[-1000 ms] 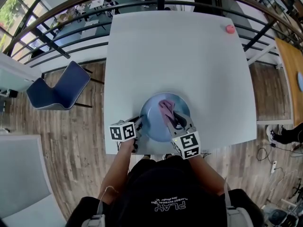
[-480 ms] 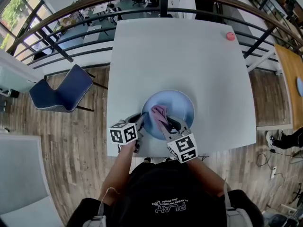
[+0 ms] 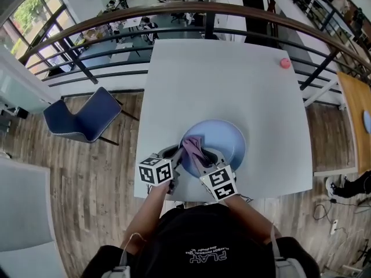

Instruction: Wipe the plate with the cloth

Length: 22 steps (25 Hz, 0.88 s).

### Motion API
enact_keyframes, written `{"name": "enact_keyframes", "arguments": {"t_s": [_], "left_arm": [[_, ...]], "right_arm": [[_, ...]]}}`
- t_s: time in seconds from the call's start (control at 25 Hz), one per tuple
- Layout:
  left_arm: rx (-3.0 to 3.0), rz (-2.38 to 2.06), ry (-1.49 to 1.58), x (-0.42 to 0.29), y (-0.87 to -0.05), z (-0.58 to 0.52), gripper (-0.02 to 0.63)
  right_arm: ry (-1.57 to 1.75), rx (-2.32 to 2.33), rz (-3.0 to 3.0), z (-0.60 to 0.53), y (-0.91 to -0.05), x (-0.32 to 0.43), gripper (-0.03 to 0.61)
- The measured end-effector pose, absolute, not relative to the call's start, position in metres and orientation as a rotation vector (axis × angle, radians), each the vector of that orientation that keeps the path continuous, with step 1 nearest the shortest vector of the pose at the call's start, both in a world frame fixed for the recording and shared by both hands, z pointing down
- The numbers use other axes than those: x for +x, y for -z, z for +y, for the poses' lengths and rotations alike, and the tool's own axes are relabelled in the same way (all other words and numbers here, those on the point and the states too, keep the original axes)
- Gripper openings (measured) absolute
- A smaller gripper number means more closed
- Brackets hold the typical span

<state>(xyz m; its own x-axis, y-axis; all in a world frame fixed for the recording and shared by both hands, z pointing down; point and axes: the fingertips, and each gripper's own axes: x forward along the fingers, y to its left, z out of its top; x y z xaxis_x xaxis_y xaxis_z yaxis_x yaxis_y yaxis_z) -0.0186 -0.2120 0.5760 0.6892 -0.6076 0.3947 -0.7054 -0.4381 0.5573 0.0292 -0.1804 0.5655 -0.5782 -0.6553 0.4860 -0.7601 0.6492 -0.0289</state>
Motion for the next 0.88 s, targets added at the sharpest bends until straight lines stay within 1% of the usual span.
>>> {"name": "enact_keyframes", "arguments": {"t_s": [0.64,0.88], "left_arm": [[2.262,-1.028,-0.124,-0.024,-0.55,-0.203,0.031],[2.271,-1.026,-0.131,-0.021,-0.549,-0.196,0.032]], "right_arm": [[-0.245,1.145,-2.463,-0.185,-0.537,0.032,0.104],[-0.227,1.196,-2.455,-0.189,-0.531,0.048,0.104]]}}
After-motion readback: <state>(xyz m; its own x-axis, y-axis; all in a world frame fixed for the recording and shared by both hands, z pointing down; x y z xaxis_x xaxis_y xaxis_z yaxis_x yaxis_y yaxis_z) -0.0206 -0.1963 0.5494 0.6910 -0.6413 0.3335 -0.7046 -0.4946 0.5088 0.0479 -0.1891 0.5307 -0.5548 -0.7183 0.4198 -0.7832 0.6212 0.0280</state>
